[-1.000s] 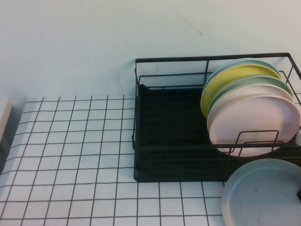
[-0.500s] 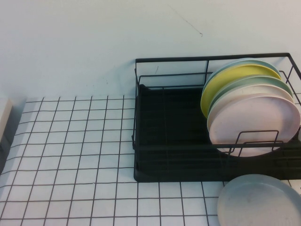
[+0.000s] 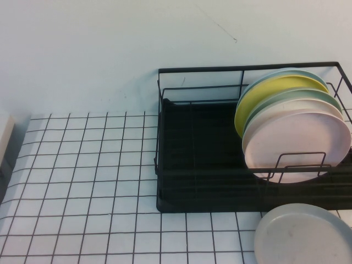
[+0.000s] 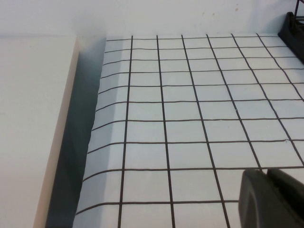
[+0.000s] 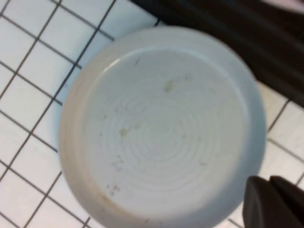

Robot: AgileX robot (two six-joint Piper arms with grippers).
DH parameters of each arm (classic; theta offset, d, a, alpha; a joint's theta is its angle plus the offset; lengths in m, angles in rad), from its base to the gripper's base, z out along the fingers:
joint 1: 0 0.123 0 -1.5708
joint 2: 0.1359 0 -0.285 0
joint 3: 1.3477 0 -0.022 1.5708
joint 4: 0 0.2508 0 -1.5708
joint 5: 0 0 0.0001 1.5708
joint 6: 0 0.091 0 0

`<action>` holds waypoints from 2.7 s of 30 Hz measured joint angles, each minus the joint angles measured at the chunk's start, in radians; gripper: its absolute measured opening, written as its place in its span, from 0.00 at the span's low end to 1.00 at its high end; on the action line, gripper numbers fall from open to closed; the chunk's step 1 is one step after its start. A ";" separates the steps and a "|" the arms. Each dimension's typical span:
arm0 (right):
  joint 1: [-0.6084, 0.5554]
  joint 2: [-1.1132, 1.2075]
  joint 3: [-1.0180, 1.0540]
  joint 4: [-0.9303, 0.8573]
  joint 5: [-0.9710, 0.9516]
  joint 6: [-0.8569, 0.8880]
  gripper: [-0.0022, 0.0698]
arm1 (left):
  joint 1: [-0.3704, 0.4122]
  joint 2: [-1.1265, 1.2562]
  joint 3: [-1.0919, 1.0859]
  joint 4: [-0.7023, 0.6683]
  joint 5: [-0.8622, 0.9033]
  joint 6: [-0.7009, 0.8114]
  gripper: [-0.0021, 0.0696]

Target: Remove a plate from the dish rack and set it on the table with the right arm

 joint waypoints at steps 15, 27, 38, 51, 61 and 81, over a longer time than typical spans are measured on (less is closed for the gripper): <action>0.000 -0.683 0.155 -0.011 -0.273 -0.022 0.04 | 0.000 0.000 0.000 0.000 0.000 0.000 0.02; 0.000 -0.761 0.296 -0.005 -0.145 -0.020 0.03 | 0.000 0.000 0.000 0.000 0.000 0.000 0.02; 0.000 -0.789 0.377 0.033 -0.054 -0.023 0.03 | 0.000 0.000 0.000 0.000 0.000 0.000 0.02; 0.000 -1.055 0.455 0.032 -0.139 -0.040 0.03 | 0.000 0.000 0.000 0.000 0.000 0.000 0.02; 0.000 -1.215 0.647 0.012 -0.278 -0.052 0.03 | 0.000 0.000 0.000 0.000 0.000 0.000 0.02; 0.000 -1.224 0.809 -0.482 -0.513 0.647 0.03 | 0.000 0.000 0.000 0.000 0.000 0.000 0.02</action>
